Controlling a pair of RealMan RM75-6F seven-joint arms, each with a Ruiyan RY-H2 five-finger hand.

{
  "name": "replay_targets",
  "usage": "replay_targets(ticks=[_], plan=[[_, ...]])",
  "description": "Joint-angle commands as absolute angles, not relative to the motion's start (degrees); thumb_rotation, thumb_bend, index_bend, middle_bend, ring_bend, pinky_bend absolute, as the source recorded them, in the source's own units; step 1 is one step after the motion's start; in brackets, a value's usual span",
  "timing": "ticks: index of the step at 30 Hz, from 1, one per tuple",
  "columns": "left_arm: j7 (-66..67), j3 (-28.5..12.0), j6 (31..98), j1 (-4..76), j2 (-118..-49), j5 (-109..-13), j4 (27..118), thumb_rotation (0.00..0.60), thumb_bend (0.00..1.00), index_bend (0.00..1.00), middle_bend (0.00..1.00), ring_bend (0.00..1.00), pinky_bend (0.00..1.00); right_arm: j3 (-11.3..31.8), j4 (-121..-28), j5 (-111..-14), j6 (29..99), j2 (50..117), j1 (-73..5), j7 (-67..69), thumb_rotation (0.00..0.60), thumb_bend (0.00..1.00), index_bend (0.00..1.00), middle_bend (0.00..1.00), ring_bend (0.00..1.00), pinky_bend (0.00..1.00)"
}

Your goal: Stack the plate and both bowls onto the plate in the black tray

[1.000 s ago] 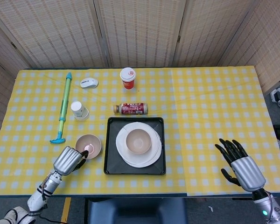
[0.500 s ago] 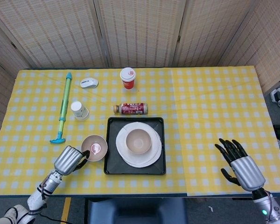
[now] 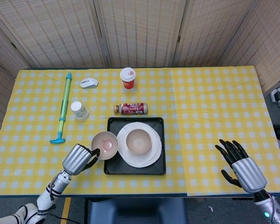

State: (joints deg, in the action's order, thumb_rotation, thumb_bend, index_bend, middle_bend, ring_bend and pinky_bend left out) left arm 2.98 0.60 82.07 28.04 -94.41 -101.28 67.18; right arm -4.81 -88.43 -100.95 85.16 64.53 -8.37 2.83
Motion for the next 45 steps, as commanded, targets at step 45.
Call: replay_targets(ticks=[45], plan=[[6.45, -5.81, 66.67, 42.52, -106.72, -92.67, 64.03, 0.6, 0.45, 0.29, 1.0, 0.99, 1.0, -3.04, -88.11, -97.07, 85.33, 61.93, -7.13, 8.5, 0.6, 0.4, 0.0, 0.0, 0.0, 0.0]])
